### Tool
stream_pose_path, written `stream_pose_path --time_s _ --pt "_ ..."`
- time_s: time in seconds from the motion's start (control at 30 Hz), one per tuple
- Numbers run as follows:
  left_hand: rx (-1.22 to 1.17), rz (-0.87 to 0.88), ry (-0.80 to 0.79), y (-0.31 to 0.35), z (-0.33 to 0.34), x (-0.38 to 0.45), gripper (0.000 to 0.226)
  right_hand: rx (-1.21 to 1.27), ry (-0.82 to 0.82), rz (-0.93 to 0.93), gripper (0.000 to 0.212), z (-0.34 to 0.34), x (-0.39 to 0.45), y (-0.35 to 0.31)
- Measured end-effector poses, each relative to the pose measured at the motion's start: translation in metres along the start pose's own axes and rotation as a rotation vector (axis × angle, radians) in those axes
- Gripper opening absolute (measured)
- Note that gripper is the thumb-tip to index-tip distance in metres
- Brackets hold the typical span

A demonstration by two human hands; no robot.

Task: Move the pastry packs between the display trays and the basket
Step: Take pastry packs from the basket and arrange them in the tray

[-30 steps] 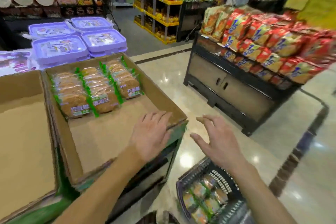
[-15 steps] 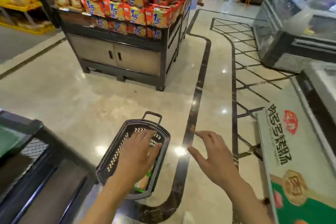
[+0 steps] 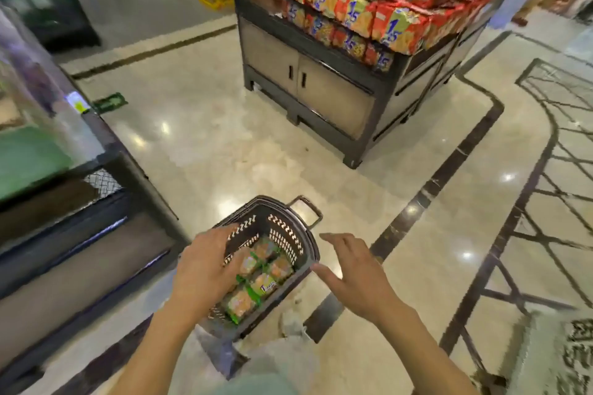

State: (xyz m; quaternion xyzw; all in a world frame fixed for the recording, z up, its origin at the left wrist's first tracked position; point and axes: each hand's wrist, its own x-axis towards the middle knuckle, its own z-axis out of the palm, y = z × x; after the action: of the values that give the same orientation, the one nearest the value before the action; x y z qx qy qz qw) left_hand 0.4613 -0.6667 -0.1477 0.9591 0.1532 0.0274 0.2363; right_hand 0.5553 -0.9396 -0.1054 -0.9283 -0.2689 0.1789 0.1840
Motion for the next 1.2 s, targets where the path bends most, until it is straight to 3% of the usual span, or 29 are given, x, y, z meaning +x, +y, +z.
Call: stream_pose_path --time_s 0.13,0.23,0.37,0.43,0.57,0.7,0.83,1.0,1.2 --pt "-0.032 -0.179 0.059 -0.023 0.024 0.024 0.058 -0.048 -0.123 -0.137 0.081 -0.017 0.071 -0.007" --pt "-0.083 -0.268 0.085 -0.018 0.048 0.054 0.066 -0.065 -0.191 -0.218 0.068 -0.031 0.108 0.003" --pt "-0.138 -0.391 0.052 -0.003 0.063 0.078 0.057 -0.129 -0.282 -0.288 0.064 -0.033 0.151 0.027" --pt "-0.137 -0.428 0.048 -0.002 0.070 0.085 0.062 -0.156 -0.367 -0.333 0.062 -0.025 0.175 0.032" --pt "-0.193 -0.600 0.059 -0.020 0.095 0.084 0.048 -0.220 -0.545 -0.445 0.057 0.013 0.240 0.044" --pt "-0.192 -0.827 0.095 -0.055 0.142 0.082 0.058 -0.304 -0.731 -0.528 0.060 0.090 0.322 0.070" --pt "-0.199 -0.966 0.087 -0.091 0.214 0.096 0.052 -0.241 -0.839 -0.388 0.045 0.187 0.403 0.102" --pt "-0.265 -0.985 -0.027 -0.161 0.345 0.133 0.047 -0.171 -0.897 -0.318 0.047 0.350 0.464 0.149" --pt "-0.278 -0.915 -0.129 -0.244 0.482 0.148 0.047 -0.474 -0.928 -0.427 0.056 0.523 0.473 0.220"
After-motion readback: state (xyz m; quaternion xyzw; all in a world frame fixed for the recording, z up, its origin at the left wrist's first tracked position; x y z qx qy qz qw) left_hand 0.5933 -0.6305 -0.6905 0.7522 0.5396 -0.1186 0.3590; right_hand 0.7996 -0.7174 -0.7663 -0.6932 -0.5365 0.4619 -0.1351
